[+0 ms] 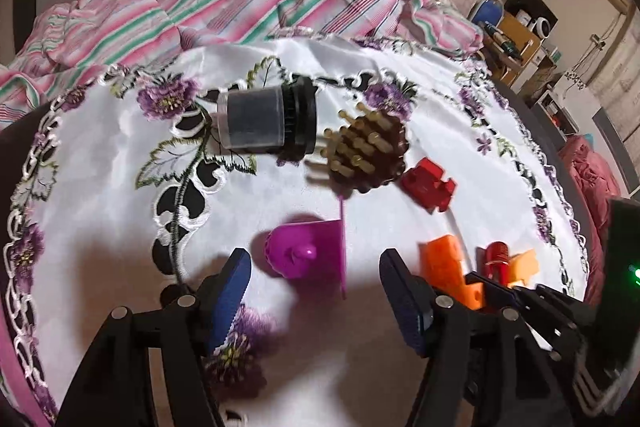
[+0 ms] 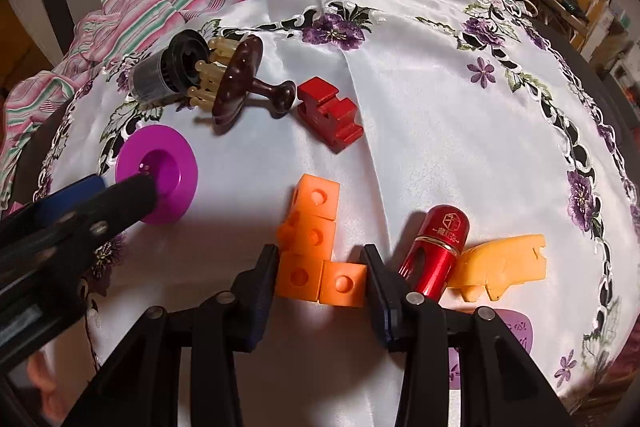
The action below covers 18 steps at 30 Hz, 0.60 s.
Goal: Organize rigid objects
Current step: 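Grasp the magenta cup by its rim with the left gripper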
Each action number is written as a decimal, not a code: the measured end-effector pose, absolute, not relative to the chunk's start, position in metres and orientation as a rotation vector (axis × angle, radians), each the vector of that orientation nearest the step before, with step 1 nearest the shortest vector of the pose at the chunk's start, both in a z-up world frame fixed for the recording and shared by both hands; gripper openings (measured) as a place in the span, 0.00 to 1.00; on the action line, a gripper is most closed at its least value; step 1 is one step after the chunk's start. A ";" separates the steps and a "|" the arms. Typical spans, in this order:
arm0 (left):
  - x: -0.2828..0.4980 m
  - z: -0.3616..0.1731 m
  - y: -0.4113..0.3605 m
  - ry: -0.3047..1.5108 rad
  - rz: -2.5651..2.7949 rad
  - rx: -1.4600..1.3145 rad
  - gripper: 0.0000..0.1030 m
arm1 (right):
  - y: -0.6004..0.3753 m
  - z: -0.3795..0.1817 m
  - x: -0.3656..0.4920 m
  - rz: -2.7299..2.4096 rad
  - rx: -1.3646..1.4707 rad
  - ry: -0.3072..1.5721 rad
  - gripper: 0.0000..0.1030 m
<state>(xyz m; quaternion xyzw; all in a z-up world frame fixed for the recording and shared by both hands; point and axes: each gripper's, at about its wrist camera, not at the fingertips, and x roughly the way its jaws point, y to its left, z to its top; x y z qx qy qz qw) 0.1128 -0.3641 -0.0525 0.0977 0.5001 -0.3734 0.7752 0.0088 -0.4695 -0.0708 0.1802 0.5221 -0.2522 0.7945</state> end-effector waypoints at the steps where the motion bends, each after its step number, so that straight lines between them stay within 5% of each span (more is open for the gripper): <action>1: 0.115 -0.056 -0.365 1.088 -0.810 0.204 0.66 | -0.469 -0.071 0.009 -0.542 0.385 1.123 0.43; 7: 0.118 -0.066 -0.360 1.069 -0.812 0.171 0.42 | -0.468 -0.071 0.010 -0.541 0.373 1.125 0.42; 18: 0.093 -0.063 -0.325 1.037 -0.832 0.134 0.41 | -0.459 -0.068 0.015 -0.486 0.361 1.111 0.40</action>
